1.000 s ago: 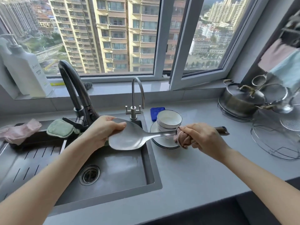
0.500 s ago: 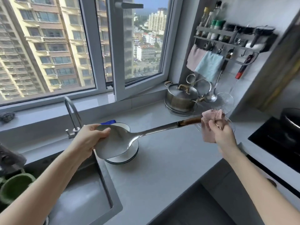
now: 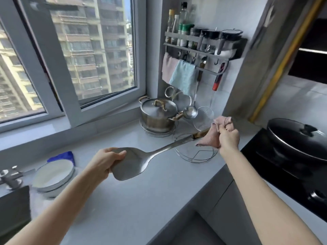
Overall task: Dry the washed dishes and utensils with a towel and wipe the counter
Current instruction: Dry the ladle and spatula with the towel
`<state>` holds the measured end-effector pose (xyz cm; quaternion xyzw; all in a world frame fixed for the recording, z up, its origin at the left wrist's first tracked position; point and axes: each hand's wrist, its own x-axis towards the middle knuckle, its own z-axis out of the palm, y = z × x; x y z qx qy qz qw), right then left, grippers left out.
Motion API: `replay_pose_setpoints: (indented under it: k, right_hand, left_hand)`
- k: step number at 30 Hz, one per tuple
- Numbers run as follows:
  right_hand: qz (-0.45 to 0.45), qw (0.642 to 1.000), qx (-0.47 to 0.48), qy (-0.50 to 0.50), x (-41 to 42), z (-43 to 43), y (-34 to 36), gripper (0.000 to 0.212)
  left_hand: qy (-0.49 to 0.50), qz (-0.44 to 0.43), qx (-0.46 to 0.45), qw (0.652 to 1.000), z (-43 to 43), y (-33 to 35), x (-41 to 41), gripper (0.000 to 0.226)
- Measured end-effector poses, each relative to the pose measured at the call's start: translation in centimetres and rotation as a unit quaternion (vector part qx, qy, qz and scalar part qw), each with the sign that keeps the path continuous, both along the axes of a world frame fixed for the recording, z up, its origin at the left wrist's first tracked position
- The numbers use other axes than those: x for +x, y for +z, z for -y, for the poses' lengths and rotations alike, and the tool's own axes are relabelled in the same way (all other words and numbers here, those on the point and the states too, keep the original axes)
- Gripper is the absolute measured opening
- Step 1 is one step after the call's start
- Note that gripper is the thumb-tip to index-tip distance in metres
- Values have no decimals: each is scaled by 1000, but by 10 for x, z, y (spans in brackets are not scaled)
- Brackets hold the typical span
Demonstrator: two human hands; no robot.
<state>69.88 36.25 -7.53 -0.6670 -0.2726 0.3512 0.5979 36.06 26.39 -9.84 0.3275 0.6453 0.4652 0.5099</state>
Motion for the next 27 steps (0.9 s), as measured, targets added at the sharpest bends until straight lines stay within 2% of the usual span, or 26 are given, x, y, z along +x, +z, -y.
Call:
replay_pose_setpoints:
  k: [1,3,4,6,8,10,11,13,15,16,18,20,24,27]
  right_hand:
    - [66,998,-6,5,10,-2,-1,33]
    - [166,985,-8,45,31,0,-5,49]
    - [188,980,-15,62,42,1,-5,56]
    - [193,976,-34,99,63,-3,-7,53]
    - [139,975,-60,161,80,-12,-11,54]
    - [19,969,-73,236,85,-19,-11,61]
    - [-54,957,-64,277,84,-24,-10,54]
    - [-185,919,-34,346,79,-33,0,21]
    - [-231,915,-21,330,72,-47,9,27]
    - [-221,929,-18,295,69,-56,11,29]
    - [-189,961,0,202,65,-71,14,20]
    - [-160,977,36,136,64,-84,13,10]
    - [-140,982,80,101,62,-107,13,9]
    - [-136,983,107,59,60,-121,11,9]
  left_hand:
    - [0,-1,-1,1000,-9,-3,15,14]
    - [4,6,-4,1000,-25,-7,41,11]
    - [12,18,-6,1000,-33,-10,52,12]
    - [23,51,-8,998,-47,-15,74,15]
    - [19,84,-7,996,-62,-19,97,15]
    - [0,103,3,995,-74,-20,118,10]
    - [-13,109,8,994,-80,-20,128,8]
    - [-39,117,12,992,-93,-22,146,8]
    - [-61,121,9,991,-107,-26,158,10]
    - [-74,124,4,990,-115,-30,163,11]
    - [-116,129,-11,985,-132,-36,170,12]
    - [-165,117,-30,979,-149,-43,176,13]
    - [-229,51,-66,970,-181,-50,185,14]
    - [-253,49,-85,962,-206,-57,189,14]
